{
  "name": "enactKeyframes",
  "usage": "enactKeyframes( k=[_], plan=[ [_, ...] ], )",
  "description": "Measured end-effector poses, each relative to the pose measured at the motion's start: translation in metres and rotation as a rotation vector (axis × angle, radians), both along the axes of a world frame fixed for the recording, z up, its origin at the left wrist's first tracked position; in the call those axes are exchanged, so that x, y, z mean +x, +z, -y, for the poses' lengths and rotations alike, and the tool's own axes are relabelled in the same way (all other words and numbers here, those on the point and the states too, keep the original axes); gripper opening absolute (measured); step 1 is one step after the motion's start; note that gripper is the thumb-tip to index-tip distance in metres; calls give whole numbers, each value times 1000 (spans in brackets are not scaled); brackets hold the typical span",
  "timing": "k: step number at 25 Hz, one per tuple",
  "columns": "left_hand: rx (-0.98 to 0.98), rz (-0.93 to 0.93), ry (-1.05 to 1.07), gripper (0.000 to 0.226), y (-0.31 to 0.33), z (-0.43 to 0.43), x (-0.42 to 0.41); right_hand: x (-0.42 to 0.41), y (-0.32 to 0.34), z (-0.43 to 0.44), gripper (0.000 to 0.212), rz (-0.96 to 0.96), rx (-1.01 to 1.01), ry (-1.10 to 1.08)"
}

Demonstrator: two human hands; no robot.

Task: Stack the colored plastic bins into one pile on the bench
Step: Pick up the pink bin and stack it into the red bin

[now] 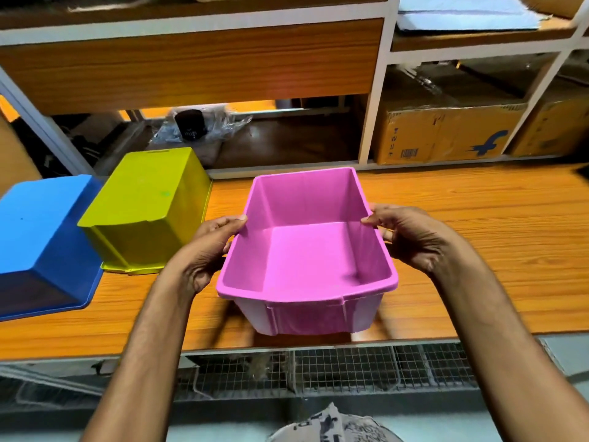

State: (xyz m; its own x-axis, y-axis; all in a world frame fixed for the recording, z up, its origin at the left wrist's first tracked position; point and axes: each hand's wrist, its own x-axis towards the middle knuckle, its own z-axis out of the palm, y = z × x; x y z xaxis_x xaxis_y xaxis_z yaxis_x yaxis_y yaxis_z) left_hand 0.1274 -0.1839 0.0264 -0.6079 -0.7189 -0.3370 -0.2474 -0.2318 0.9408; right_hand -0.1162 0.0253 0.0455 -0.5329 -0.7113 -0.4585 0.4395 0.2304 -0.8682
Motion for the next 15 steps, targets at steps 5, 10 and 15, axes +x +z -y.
enactKeyframes(
  k=[5,10,15],
  plan=[
    [-75,-70,17,33,-12,-51,23,4,-18,-28,57,-57,-86,64],
    [-164,-184,113,49,-22,-94,32,14,-30,-59,64,-253,-141,98],
    [-230,-261,194,44,-39,-145,42,35,-50,-101,61,-316,-178,45]
  ],
)
